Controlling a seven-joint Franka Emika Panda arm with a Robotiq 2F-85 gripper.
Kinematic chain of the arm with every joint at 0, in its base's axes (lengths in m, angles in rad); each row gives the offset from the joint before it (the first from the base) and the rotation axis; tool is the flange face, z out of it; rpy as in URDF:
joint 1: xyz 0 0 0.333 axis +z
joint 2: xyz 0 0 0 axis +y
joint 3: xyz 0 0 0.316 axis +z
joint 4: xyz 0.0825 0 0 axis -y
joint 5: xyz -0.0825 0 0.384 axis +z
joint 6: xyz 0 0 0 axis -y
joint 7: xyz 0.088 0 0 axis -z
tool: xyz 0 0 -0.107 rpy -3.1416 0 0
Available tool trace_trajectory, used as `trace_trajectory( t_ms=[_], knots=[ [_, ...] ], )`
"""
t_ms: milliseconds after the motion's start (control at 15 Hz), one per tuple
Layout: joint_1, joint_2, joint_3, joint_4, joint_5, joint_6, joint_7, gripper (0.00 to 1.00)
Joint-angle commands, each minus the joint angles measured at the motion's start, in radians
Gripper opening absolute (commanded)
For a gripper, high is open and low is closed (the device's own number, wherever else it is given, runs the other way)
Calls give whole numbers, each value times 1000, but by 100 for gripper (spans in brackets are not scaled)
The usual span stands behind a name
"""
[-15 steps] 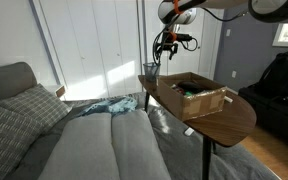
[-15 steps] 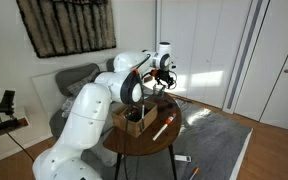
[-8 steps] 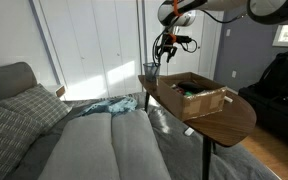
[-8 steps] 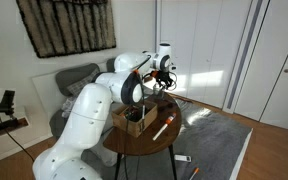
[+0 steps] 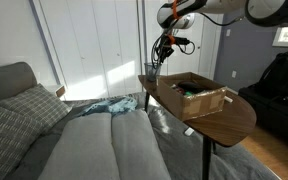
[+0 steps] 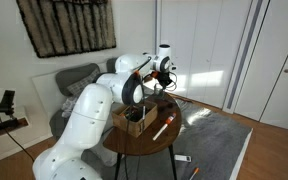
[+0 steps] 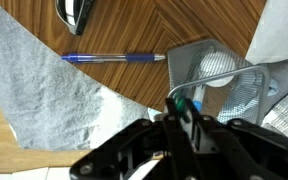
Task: Put the pen inside the box
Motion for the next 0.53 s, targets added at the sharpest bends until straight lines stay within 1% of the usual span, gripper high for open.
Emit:
trace_trajectory(
  t_ms=[0,200,267,333,400,467],
  knots=[
    [-8,29,17,29,24,18,-13,19],
    [-12,25,30,29,33,22,-27,36],
    [-14,23,35,30,35,23,-33,40],
    [-14,22,38,32,35,23,-36,37],
    [-15,22,41,34,35,26,-38,40],
    [-17,24,42,37,33,27,-41,34]
  ],
)
